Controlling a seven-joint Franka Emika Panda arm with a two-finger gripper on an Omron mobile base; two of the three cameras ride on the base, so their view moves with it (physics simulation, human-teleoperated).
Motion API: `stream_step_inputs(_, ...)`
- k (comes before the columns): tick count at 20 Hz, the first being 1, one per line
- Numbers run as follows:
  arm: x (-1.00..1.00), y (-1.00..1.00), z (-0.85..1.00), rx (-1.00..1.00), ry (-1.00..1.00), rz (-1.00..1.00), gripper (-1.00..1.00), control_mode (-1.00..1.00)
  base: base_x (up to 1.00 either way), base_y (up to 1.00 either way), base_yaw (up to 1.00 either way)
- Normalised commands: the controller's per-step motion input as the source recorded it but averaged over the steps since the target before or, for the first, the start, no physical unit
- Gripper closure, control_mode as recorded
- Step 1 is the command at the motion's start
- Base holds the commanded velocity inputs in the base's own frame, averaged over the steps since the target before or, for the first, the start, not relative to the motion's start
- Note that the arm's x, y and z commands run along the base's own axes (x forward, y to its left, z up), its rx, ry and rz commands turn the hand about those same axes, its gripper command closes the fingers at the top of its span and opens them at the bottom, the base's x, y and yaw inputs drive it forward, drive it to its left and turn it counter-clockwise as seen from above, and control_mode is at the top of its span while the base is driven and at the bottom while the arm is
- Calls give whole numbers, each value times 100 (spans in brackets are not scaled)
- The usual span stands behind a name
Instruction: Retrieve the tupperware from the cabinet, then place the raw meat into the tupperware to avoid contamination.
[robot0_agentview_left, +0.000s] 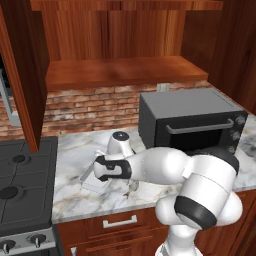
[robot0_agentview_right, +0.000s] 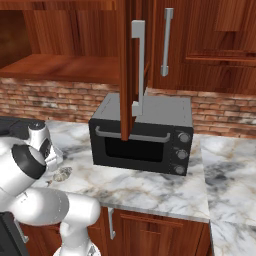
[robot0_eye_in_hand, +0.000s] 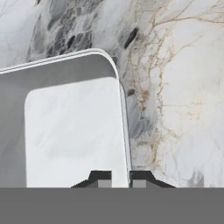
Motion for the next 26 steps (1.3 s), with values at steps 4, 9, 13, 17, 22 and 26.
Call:
stream_step_inputs(4,2,2,-4,0,0,0,-100,-100,0,0,0)
stream_step_inputs(9,0,0,0,0,0,0,-100,-100,0,0,0)
stream_step_inputs(13,0,0,3,0,0,0,-100,-100,0,0,0)
stream_step_inputs(17,-6,-16,33,-2,0,0,-100,-100,0,0,0)
stream_step_inputs(22,-21,-33,54,-5,-1,2,-100,-100,0,0,0)
stream_step_inputs(26,-19,-42,27,-9,0,0,-100,-100,0,0,0)
